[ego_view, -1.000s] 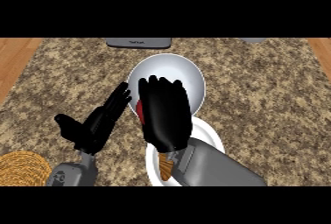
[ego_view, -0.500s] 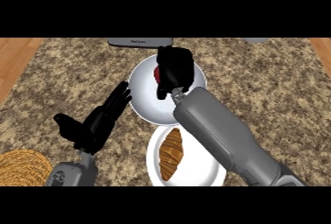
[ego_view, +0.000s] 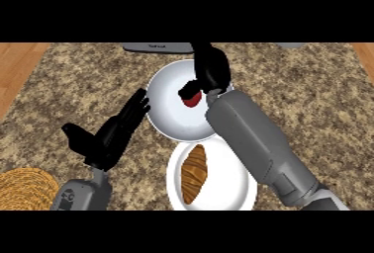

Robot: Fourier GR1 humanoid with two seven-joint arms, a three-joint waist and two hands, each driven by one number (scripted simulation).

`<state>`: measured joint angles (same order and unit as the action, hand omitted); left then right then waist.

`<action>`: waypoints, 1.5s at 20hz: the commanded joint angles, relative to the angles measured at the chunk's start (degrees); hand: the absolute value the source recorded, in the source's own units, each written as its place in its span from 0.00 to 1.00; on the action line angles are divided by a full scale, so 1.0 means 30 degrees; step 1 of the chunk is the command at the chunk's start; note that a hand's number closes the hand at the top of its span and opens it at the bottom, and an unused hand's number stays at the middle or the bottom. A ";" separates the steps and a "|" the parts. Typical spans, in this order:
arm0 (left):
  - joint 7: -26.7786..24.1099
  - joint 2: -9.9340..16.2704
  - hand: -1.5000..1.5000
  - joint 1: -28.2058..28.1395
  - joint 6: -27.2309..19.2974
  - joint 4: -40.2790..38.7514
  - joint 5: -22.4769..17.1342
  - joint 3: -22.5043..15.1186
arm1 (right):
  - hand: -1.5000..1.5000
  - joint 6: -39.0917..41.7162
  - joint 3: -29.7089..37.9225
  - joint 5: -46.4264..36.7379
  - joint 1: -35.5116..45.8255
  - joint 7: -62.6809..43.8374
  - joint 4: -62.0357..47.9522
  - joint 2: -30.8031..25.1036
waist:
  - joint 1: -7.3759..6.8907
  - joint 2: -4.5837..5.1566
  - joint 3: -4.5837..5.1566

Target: Pick the tomato from the plate and place it in the bowl

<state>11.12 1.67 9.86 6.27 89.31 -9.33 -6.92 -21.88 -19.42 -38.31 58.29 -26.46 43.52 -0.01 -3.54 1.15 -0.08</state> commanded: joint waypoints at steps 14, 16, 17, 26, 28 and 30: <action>-0.0356 0.0615 0.50 -0.1196 -0.0178 -0.0063 -0.0578 0.1549 | 0.00 -0.4238 -0.2346 0.8081 -1.1622 0.8422 1.6483 -0.0277 | 0.1892 -0.0587 0.0004; -0.0941 0.0479 0.50 -0.1840 -0.0046 0.0036 -0.0147 0.1010 | 0.00 -0.3748 -0.3418 0.7656 -1.3232 0.7823 1.9778 -0.1481 | 0.2235 -0.0735 0.0016; -0.0201 0.0636 0.50 -0.2215 -0.0208 0.1096 -0.0225 0.0955 | 0.00 -0.4306 -0.4865 0.7175 -1.5148 0.8894 2.0367 -0.1238 | 0.2026 -0.0759 -0.0003; -0.0078 0.0612 0.50 -0.2571 -0.0618 0.1258 -0.0088 0.1170 | 1.00 -0.5298 -1.0520 0.5436 -2.6429 1.3321 2.8030 -0.7272 | 0.2892 -0.0952 -0.0033; -0.0497 0.0830 0.50 -0.2958 -0.0190 0.1330 -0.0448 0.1445 | 1.00 -0.5739 -1.1411 0.6014 -2.8741 1.5314 2.8258 -0.8802 | 0.2660 -0.0865 -0.0061; -0.0390 0.0712 0.50 -0.2710 -0.0174 0.1134 -0.0682 0.1545 | 1.00 -0.6789 -1.2206 0.5583 -3.0563 1.7230 2.7375 -0.9792 | 0.2830 -0.0854 -0.0077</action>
<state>10.37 3.69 2.30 5.32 93.02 -10.63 -2.91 -39.49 -48.78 -20.08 -20.93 15.74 125.12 -22.05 4.42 -1.40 -0.22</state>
